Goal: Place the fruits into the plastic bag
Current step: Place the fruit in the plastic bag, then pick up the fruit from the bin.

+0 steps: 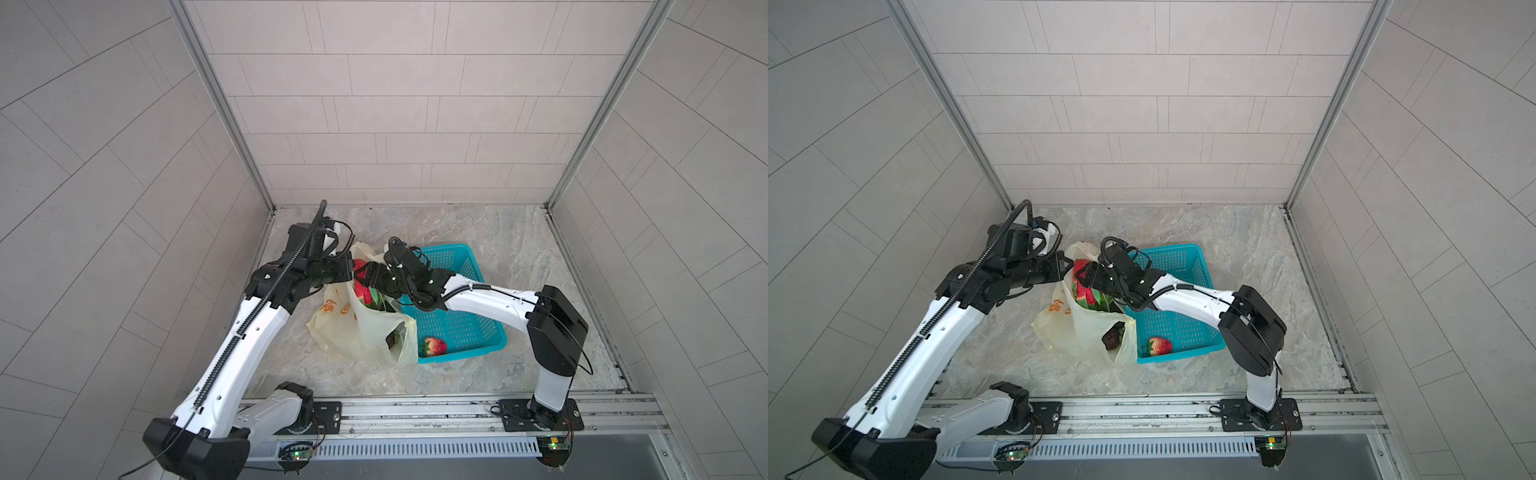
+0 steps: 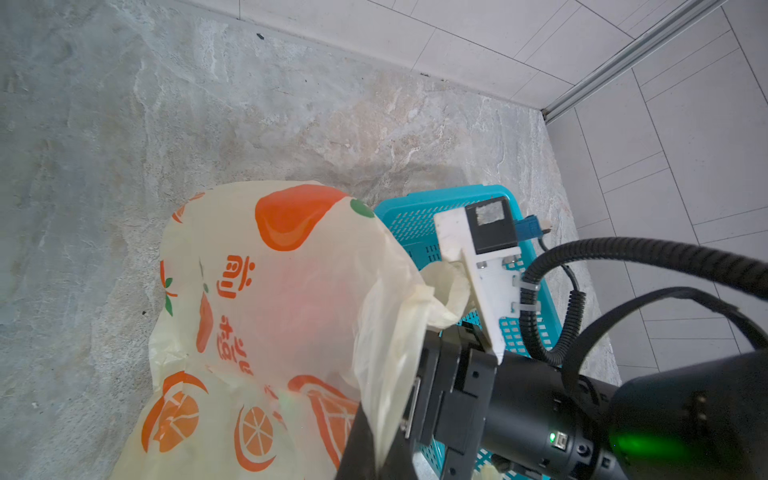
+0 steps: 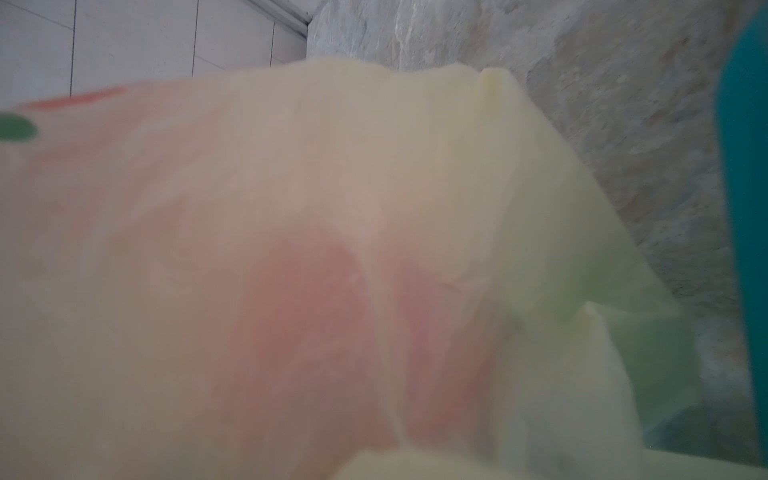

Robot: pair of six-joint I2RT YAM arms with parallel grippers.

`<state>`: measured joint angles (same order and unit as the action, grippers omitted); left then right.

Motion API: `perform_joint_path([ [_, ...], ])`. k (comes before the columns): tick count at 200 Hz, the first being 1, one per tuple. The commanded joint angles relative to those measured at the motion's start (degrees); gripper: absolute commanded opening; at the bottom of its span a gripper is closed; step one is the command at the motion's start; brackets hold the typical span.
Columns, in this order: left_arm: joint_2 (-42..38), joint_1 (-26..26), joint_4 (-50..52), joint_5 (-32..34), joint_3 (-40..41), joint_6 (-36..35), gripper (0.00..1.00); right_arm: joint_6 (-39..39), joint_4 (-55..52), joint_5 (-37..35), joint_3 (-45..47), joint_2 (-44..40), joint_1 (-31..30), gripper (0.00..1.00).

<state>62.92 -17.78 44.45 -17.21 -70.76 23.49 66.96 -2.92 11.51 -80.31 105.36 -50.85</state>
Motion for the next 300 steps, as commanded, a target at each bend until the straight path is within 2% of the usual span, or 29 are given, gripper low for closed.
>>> perform_joint_path([
  [1, 0.12, -0.31, 1.17, 1.45, -1.20, -0.33, 0.00, -3.73, -2.07, 3.00, -3.17, -2.66, -0.13, 0.72],
  [14, 0.09, -0.23, 0.73, 1.48, -0.74, -0.18, 0.00, -8.13, -6.33, 2.40, -3.97, -4.01, -0.04, 0.88],
  [41, -0.21, -0.22, 0.09, 1.86, 0.29, -0.08, 0.00, -16.90, -16.00, 4.10, -7.88, -5.82, 0.30, 0.99],
  [56, -0.10, -0.25, 0.07, 1.91, 0.48, -0.10, 0.00, -21.64, -21.76, 3.35, -9.76, -6.62, 0.40, 0.99],
  [78, -0.25, -0.24, 0.09, 2.34, 1.12, -0.26, 0.00, -24.92, -24.99, 4.14, -8.95, -8.73, 1.18, 0.99],
  [102, -0.58, -0.21, 0.05, 2.46, 1.70, -0.07, 0.00, -31.93, -27.74, 2.93, -7.37, -13.24, 1.75, 0.99],
  [122, -0.96, -0.28, -0.32, 2.45, 2.26, 0.16, 0.00, -36.16, -27.14, 7.20, -3.62, -19.54, 3.13, 0.98],
  [136, -1.04, -0.20, -0.65, 2.45, 2.48, 0.25, 0.00, -36.61, -24.90, 11.80, 0.77, -25.31, 4.20, 0.98],
  [146, -1.04, -0.23, -0.91, 2.42, 2.73, 0.24, 0.00, -36.73, -22.71, 12.29, 4.42, -30.10, 4.67, 0.98],
  [176, -0.28, -0.29, -1.95, 2.55, 2.98, 0.59, 0.00, -33.33, -19.09, 3.59, 10.82, -42.32, 8.66, 1.00],
  [209, 0.24, -0.25, -2.72, 1.35, 2.91, 1.46, 0.00, -30.60, -10.72, -0.91, 17.55, -50.76, 15.06, 1.00],
  [226, 0.10, -0.31, -2.70, 1.49, 3.09, 1.13, 0.00, -30.06, -9.54, -10.66, 19.76, -54.39, 16.15, 1.00],
  [240, -0.03, -0.26, -2.70, 1.53, 3.26, 1.07, 0.00, -32.52, -13.98, -17.62, 19.11, -54.57, 17.71, 1.00],
  [259, -0.24, -0.26, -2.53, 1.87, 3.31, 1.11, 0.00, -38.36, -27.66, -22.80, 14.84, -50.59, 20.34, 0.99],
  [268, -0.33, -0.30, -2.52, 1.97, 3.27, 1.08, 0.00, -41.35, -33.87, -21.90, 13.53, -48.30, 20.40, 0.99],
  [280, -0.54, -0.24, -2.56, 2.15, 3.35, 1.06, 0.00, -41.55, -41.67, -19.59, 13.76, -45.56, 20.26, 0.95],
  [300, -0.31, -0.31, -2.56, 2.47, 3.35, 0.94, 0.00, -41.30, -45.85, -11.14, 20.64, -43.86, 19.12, 0.89],
])
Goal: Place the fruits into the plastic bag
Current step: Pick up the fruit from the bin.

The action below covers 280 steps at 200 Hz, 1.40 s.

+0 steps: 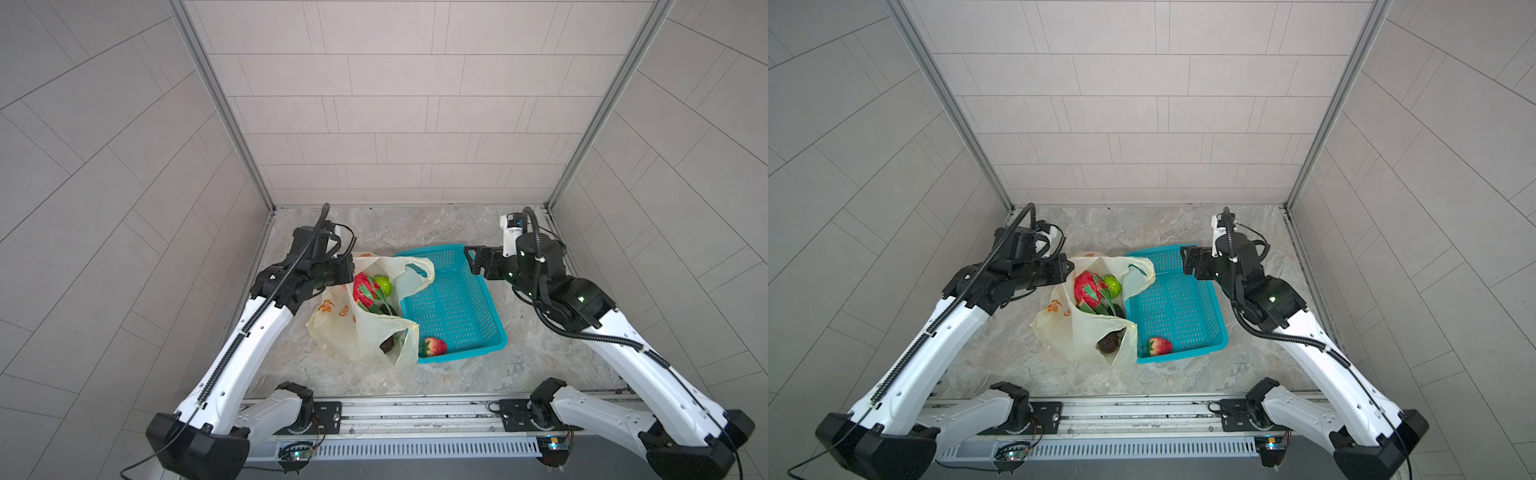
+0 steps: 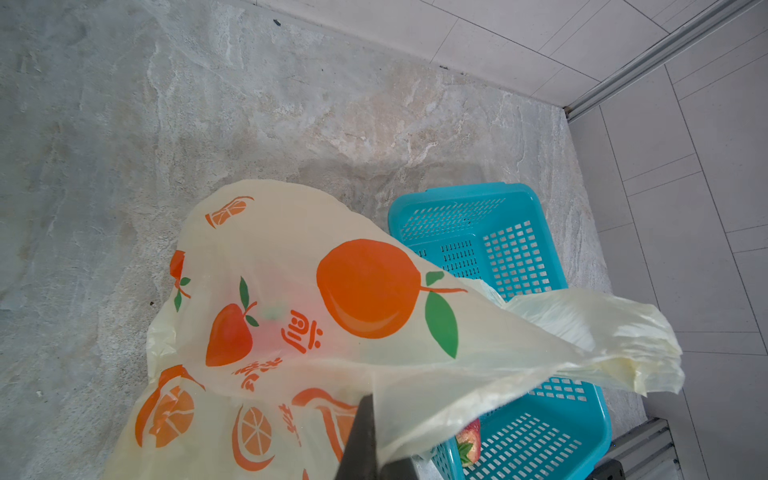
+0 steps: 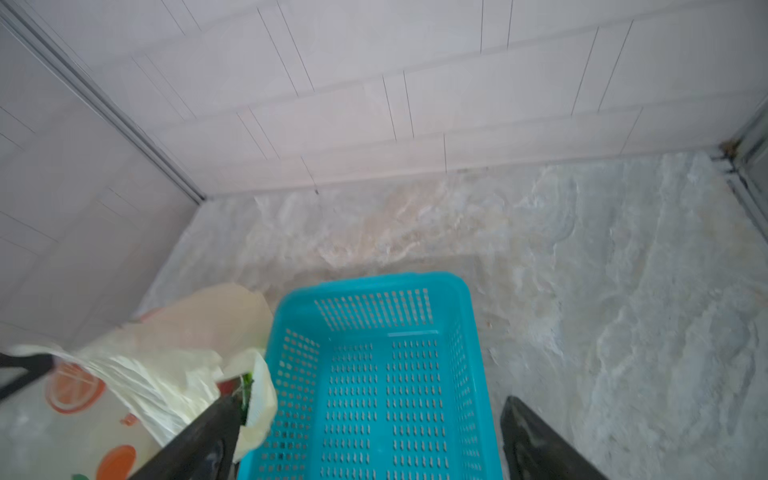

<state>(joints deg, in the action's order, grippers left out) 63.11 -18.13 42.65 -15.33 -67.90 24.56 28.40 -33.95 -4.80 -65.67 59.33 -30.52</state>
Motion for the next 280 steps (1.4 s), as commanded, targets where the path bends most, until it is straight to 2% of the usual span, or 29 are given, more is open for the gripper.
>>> perform_joint_path([
  [1, -0.47, 0.03, -0.79, 0.58, 0.49, -0.13, 0.00, -2.74, -14.77, 5.73, 6.43, 2.18, -1.30, 0.89],
  [15, -0.28, 0.04, -0.73, 0.77, 0.59, -0.12, 0.00, -4.58, -12.81, 14.30, 11.92, 2.58, -3.18, 0.88],
  [28, -0.18, 0.09, -0.75, 0.61, 0.91, -0.04, 0.00, -5.78, -11.48, 17.20, 14.43, 3.51, -6.11, 0.87],
  [59, 0.01, 0.05, -0.49, 0.70, 1.05, -0.30, 0.00, -9.09, -8.44, 16.97, 15.17, 6.65, -12.37, 0.88],
  [106, 0.60, 0.04, -0.38, 1.00, 1.01, 0.14, 0.00, -10.84, -6.59, 15.37, 12.19, 17.56, -18.82, 0.88],
  [120, 0.82, 0.10, -0.30, 0.91, 0.78, 0.23, 0.00, -12.38, -8.86, 16.93, 9.90, 21.77, -19.44, 0.88],
  [142, 0.95, 0.06, -0.08, 1.11, 0.18, 0.01, 0.00, -13.83, -10.69, 14.54, 7.65, 27.74, -21.34, 0.86],
  [182, 1.06, 0.08, 0.65, 1.53, -0.81, -0.25, 0.00, -14.37, -11.66, 12.01, 5.51, 34.49, -21.62, 0.77],
  [215, 0.87, 0.07, 0.66, 1.80, -0.63, -0.08, 0.00, -13.56, -12.47, 10.53, 5.07, 36.37, -20.48, 0.63],
  [239, 0.96, 0.04, 0.67, 1.62, -0.58, -0.02, 0.00, -12.56, -11.48, 11.23, 5.44, 35.64, -18.28, 0.43],
  [253, 0.97, 0.07, 0.66, 1.59, -0.74, -0.10, 0.00, -11.85, -10.57, 12.53, 5.97, 33.99, -16.60, 0.28],
  [269, 0.80, 0.06, 0.67, 1.47, -0.89, -0.21, 0.00, -10.95, -9.76, 13.68, 6.67, 30.46, -14.81, 0.17],
  [280, 0.70, 0.11, 0.64, 1.02, -0.95, -0.30, 0.00, -10.93, -9.73, 13.70, 6.70, 26.98, -14.10, 0.15],
])
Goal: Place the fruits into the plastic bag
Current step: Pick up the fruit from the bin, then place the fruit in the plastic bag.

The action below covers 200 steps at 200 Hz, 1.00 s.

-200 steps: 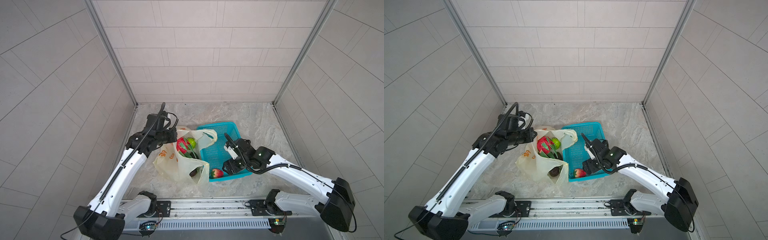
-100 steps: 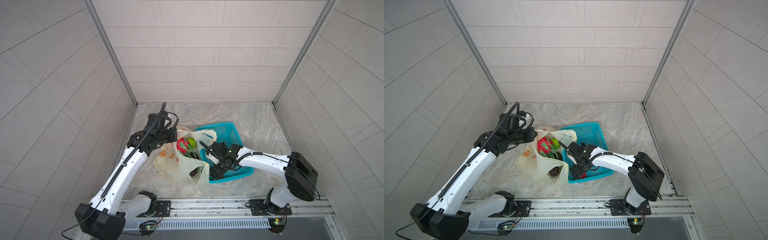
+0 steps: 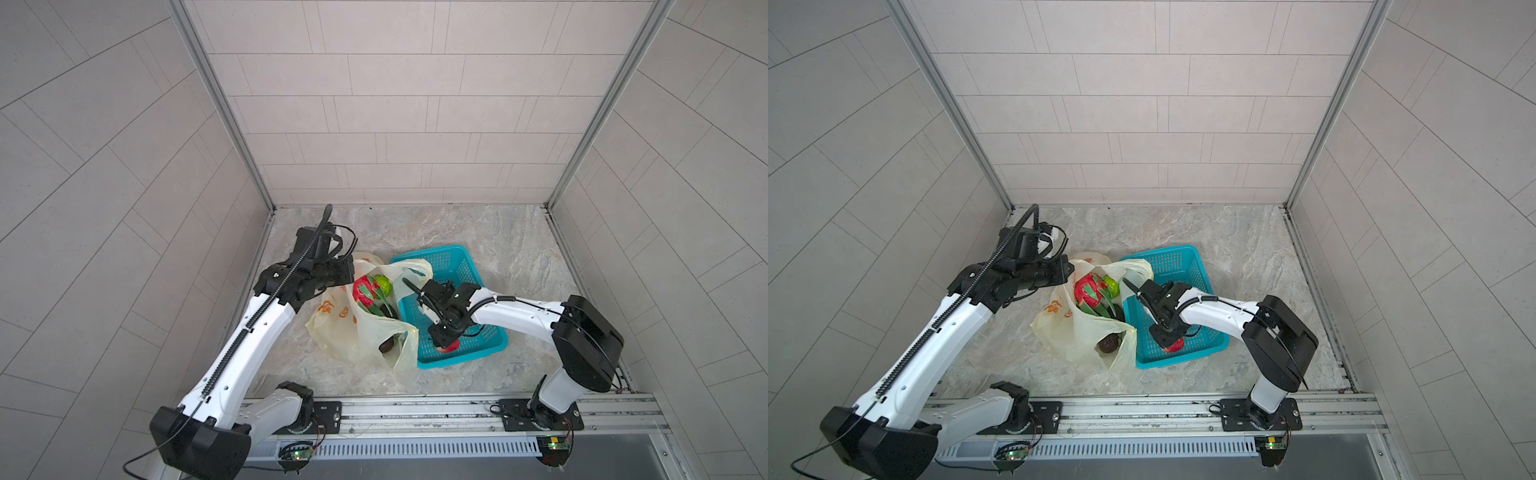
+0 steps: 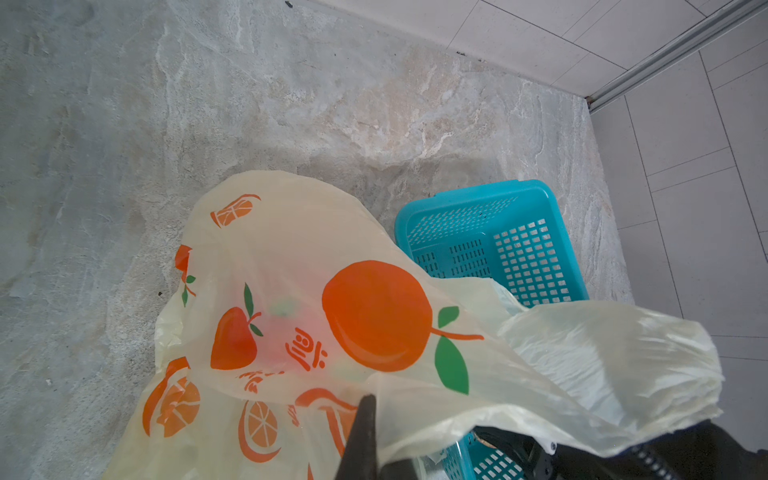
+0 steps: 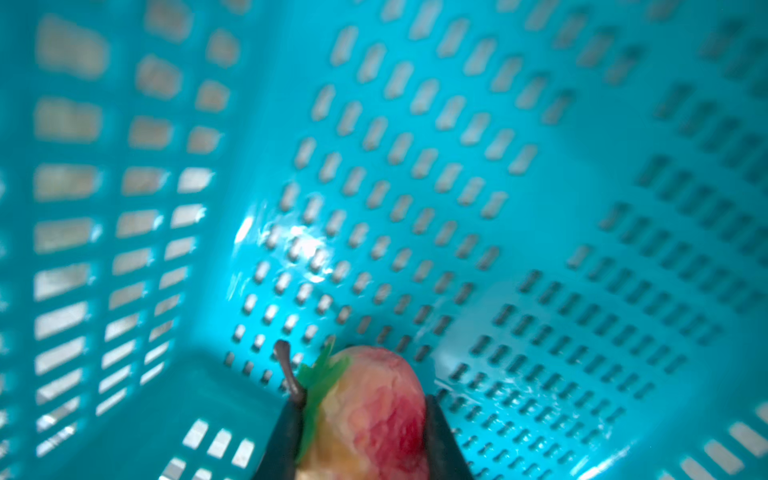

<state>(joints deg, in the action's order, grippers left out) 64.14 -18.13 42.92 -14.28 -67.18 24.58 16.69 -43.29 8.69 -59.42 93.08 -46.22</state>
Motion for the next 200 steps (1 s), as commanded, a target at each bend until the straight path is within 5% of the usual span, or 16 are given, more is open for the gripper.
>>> perform_joint_path([
  [1, -0.33, 0.07, 0.35, -0.12, -1.74, -0.36, 0.00, 0.75, -0.40, 0.16, 0.44, -7.07, 1.62, 0.15],
  [26, -0.74, 0.09, 0.34, -0.61, -1.88, -0.50, 0.00, -0.38, -1.26, -0.66, -0.45, -17.13, 1.83, 0.15],
  [77, -1.43, 0.03, 0.15, -1.20, -2.22, -0.92, 0.00, -3.73, 7.62, 11.44, -0.37, -31.23, -1.92, 0.18],
  [148, -3.70, 0.03, 0.73, -1.49, -0.68, -1.35, 0.00, -5.83, 21.06, 6.39, -14.57, -12.91, -4.89, 0.18],
  [200, -4.73, 0.07, 1.27, 0.93, -0.47, -0.85, 0.00, -2.32, 26.38, 9.07, -25.09, 4.40, -6.34, 0.21],
])
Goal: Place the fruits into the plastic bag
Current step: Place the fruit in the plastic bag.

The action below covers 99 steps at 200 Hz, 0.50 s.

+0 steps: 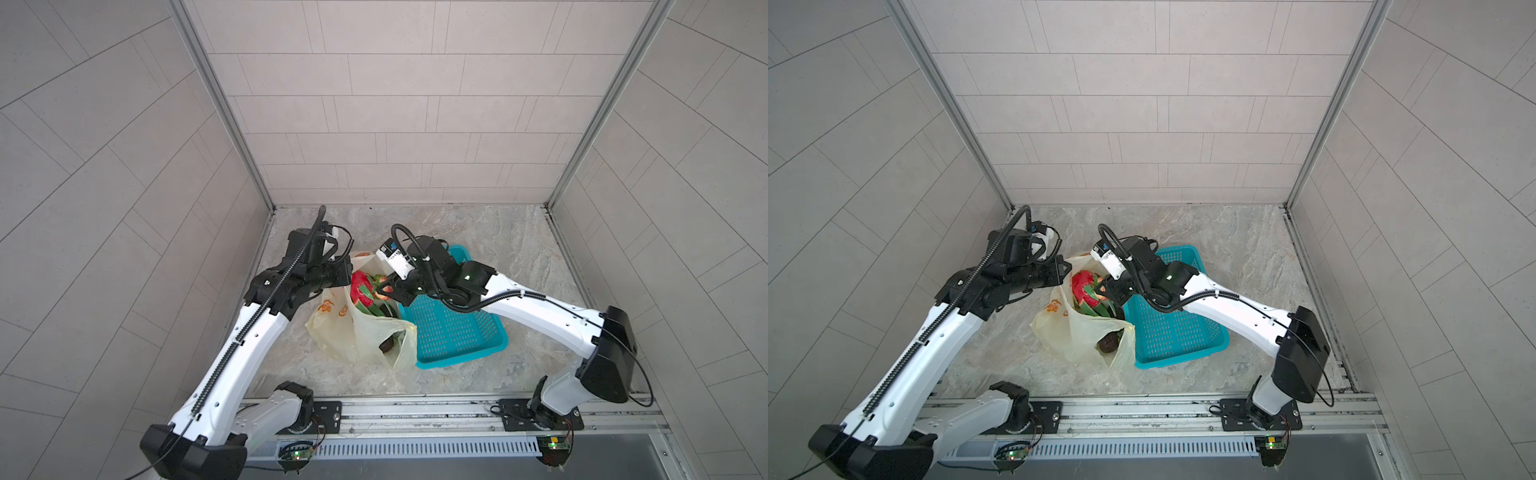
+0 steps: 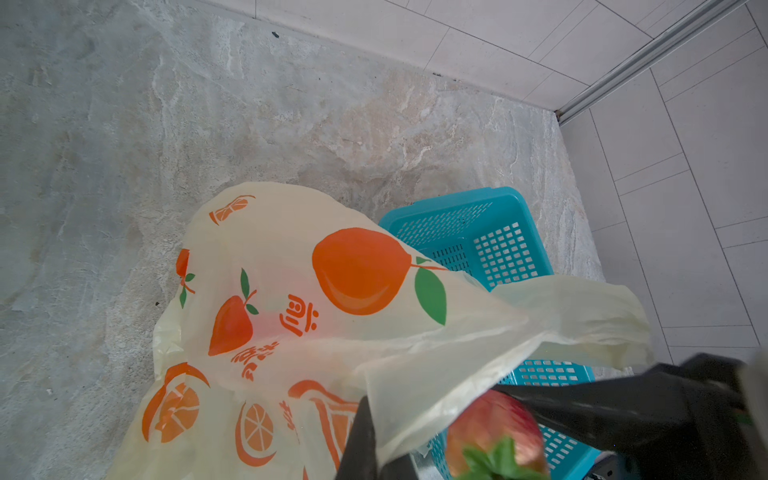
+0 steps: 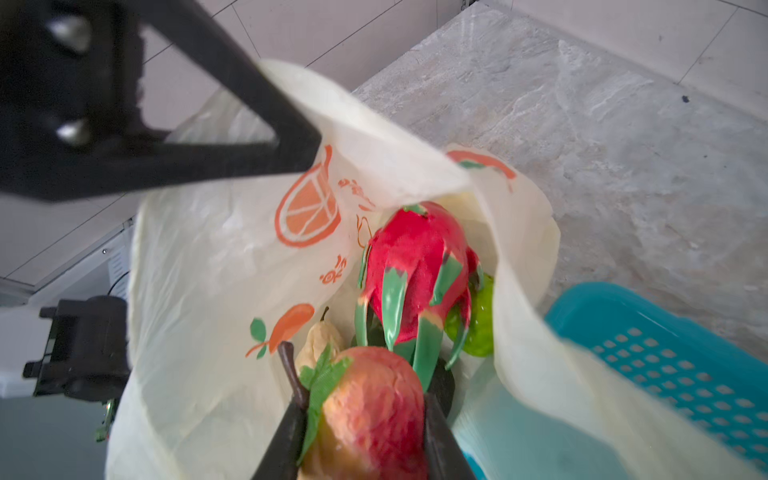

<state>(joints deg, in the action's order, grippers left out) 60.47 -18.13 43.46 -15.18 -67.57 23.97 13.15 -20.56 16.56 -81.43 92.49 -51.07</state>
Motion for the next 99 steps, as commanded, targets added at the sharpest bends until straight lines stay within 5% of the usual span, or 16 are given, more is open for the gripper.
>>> perform_joint_path([
  [1, -1.05, 0.05, 0.78, 1.91, -0.09, -0.23, 0.00, 1.24, 3.71, 1.20, -3.23, 5.21, -1.62, 0.21],
  [13, -1.06, 0.09, 1.45, 2.85, -0.66, -0.31, 0.00, 1.01, 4.07, 2.91, -5.18, 8.17, -2.42, 0.28],
  [36, -0.96, 0.03, 2.04, 4.12, -1.28, -0.32, 0.00, 2.35, 4.43, 5.91, -7.14, 11.17, -2.85, 0.63],
  [59, -0.53, 0.09, 2.28, 4.93, -1.74, -0.19, 0.00, 2.24, 5.00, 6.39, -5.45, 8.92, -2.81, 0.85],
  [99, -0.19, 0.09, 0.98, 6.81, -1.00, 0.66, 0.00, -0.39, 3.23, 5.04, -0.59, 0.56, -2.33, 0.87],
])
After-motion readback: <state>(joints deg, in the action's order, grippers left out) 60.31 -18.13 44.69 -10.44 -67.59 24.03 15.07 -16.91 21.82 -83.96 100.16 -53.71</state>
